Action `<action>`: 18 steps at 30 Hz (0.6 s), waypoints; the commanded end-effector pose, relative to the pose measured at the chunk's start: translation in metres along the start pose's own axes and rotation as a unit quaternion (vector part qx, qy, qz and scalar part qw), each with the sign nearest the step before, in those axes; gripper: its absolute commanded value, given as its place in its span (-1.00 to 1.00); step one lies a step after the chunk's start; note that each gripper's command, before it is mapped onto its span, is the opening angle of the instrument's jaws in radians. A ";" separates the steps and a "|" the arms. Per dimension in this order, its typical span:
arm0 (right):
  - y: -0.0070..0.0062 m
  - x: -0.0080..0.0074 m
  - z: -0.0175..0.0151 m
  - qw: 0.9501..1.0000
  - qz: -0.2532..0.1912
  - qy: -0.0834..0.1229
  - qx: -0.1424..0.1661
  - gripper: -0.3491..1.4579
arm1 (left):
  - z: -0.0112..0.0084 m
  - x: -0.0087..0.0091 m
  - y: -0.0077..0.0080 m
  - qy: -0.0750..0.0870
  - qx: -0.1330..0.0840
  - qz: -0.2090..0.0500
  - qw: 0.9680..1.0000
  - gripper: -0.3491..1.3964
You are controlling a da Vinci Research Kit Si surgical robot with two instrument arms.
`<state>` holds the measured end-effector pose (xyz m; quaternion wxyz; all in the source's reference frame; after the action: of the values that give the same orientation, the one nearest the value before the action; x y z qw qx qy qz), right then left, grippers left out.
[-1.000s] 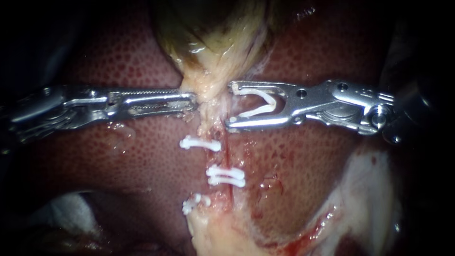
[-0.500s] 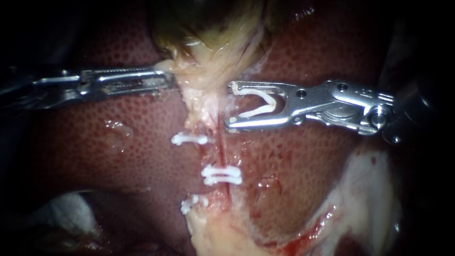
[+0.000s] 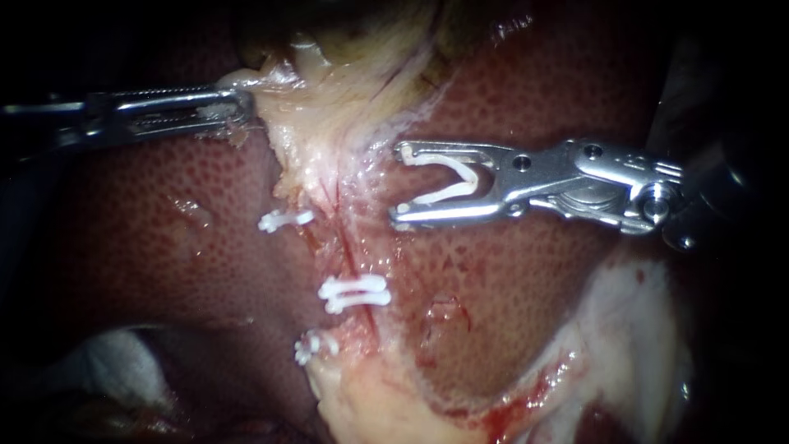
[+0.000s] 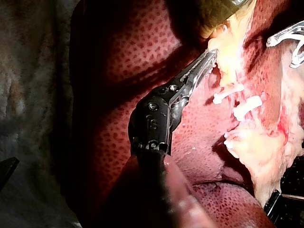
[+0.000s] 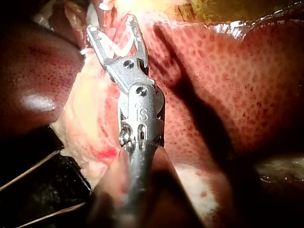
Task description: Clipping third clip right tube
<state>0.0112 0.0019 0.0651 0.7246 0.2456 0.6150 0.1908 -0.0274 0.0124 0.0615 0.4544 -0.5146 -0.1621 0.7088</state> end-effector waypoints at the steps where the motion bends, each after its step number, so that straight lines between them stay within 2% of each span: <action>1: 0.0000 -0.0001 0.0001 1.000 0.000 0.000 0.000 -0.07 | 0.0000 0.0000 0.0000 0.000 0.000 0.000 1.000 -1.00; 4: -0.0001 -0.0008 0.0006 1.000 -0.003 0.001 0.003 -0.07 | 0.0000 0.0000 0.0000 0.000 0.000 0.000 1.000 -1.00; 8: -0.0003 -0.0028 0.0018 1.000 -0.001 -0.014 0.008 -0.07 | 0.0000 0.0000 0.0001 0.000 0.000 0.000 1.000 -1.00; 12: -0.0002 -0.0058 0.0033 0.999 0.010 -0.043 0.007 -0.06 | 0.0000 0.0000 0.0002 0.000 0.000 0.000 1.000 -1.00; 18: 0.0005 -0.0097 0.0053 0.998 0.025 -0.061 0.010 -0.06 | 0.0001 0.0000 0.0004 0.001 0.001 0.000 1.000 -1.00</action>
<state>0.0150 -0.0041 0.0741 0.7539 0.2801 0.5644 0.1861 -0.0277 0.0123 0.0612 0.4551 -0.5149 -0.1613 0.7083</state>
